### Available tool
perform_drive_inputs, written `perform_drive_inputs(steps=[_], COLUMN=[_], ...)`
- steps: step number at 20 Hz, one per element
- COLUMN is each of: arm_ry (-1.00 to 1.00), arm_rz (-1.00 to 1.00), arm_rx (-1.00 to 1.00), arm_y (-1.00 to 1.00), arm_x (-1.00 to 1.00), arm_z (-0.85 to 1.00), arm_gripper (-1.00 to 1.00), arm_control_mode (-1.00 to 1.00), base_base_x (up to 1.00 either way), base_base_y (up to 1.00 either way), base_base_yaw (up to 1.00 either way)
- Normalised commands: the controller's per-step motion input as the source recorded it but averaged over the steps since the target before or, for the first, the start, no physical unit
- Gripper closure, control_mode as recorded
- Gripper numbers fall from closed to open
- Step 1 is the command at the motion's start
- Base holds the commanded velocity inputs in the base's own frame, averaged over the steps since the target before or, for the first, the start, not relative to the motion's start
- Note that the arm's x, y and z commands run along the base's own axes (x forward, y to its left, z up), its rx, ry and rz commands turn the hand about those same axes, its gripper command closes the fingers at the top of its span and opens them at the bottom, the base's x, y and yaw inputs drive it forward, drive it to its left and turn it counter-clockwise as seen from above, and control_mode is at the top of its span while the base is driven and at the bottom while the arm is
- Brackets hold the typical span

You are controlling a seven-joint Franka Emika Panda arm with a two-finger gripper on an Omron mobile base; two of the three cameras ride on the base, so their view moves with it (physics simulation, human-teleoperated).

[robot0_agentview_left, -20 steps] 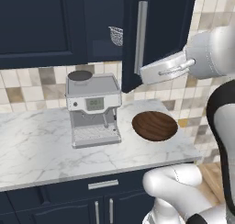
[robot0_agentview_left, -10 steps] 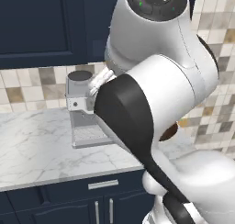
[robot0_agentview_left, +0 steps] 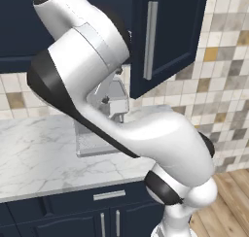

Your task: Open the cabinet and setup a tea strainer by placing it in the bowl upright.

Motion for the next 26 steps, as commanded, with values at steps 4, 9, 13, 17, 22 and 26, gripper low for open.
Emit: perform_drive_inputs(steps=[4, 9, 13, 17, 22, 26], arm_ry=[0.26, 0.19, 0.02, 0.00, 0.00, 0.00], arm_rz=[-0.07, -0.05, -0.01, -0.09, -0.08, -0.03], arm_rx=[-0.41, -0.49, -0.31, -0.18, -0.13, -0.19], arm_y=[0.00, 0.01, -0.23, -0.53, -0.47, -0.21], arm_x=[0.10, 0.23, 0.36, 0.26, 0.05, 0.13], arm_z=[-0.38, -0.04, 0.00, 0.00, 0.01, 0.00], arm_gripper=[-1.00, -1.00, -1.00, -1.00, -1.00, -1.00], arm_control_mode=[-1.00, -1.00, -1.00, -1.00, -1.00, -1.00], base_base_x=[0.00, 0.00, 0.00, 0.00, 0.00, 0.00], base_base_y=[0.00, 0.00, 0.00, 0.00, 0.00, 0.00], base_base_yaw=[0.00, 0.00, 0.00, 0.00, 0.00, 0.00])
